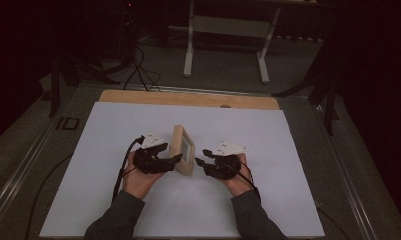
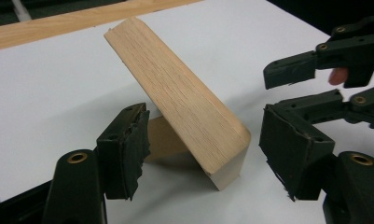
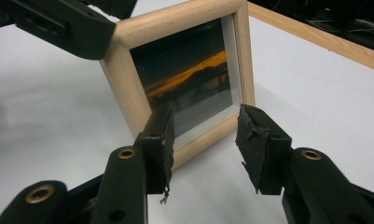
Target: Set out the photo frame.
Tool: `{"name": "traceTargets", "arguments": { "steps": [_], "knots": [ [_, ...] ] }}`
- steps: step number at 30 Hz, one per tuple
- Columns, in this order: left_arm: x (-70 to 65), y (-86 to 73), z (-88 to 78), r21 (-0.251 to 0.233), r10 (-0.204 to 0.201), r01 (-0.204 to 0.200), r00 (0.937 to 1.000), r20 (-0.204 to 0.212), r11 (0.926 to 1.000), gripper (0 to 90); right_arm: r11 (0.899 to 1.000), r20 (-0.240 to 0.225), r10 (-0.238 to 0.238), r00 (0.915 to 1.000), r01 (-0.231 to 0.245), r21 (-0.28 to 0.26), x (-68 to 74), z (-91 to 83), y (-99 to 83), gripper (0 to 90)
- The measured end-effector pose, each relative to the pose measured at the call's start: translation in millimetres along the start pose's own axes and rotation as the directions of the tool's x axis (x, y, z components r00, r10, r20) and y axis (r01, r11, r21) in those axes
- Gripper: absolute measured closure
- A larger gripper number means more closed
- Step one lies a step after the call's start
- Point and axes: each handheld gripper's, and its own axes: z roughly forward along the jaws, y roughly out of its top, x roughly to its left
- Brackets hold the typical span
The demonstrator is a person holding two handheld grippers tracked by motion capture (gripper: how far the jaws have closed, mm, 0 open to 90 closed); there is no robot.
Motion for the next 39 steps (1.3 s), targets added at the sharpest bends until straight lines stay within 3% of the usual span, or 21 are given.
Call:
{"name": "traceTargets", "arguments": {
  "steps": [12, 27, 39],
  "knots": [
    [-5.3, -0.4, 21.4, 0.021, -0.040, 0.040, 0.9991, -0.011, 0.9990, 32.7, 1.000, -0.005, 0.006, 1.0000, -0.006, -0.012, -0.7, -1.9, 1.3, 55.7],
    [-1.9, 0.6, 19.3, 0.031, -0.065, 0.065, 0.9978, -0.016, 0.9974, 44.5, 1.000, -0.003, 0.019, 0.9998, -0.019, -0.022, -3.3, -4.1, 2.0, 55.6],
    [-0.4, 1.2, 17.4, 0.036, -0.051, 0.052, 0.9985, -0.018, 0.9980, 54.0, 0.999, 0.005, 0.030, 0.9995, -0.030, -0.039, -6.6, -8.8, 3.8, 55.0]
  ]
}}
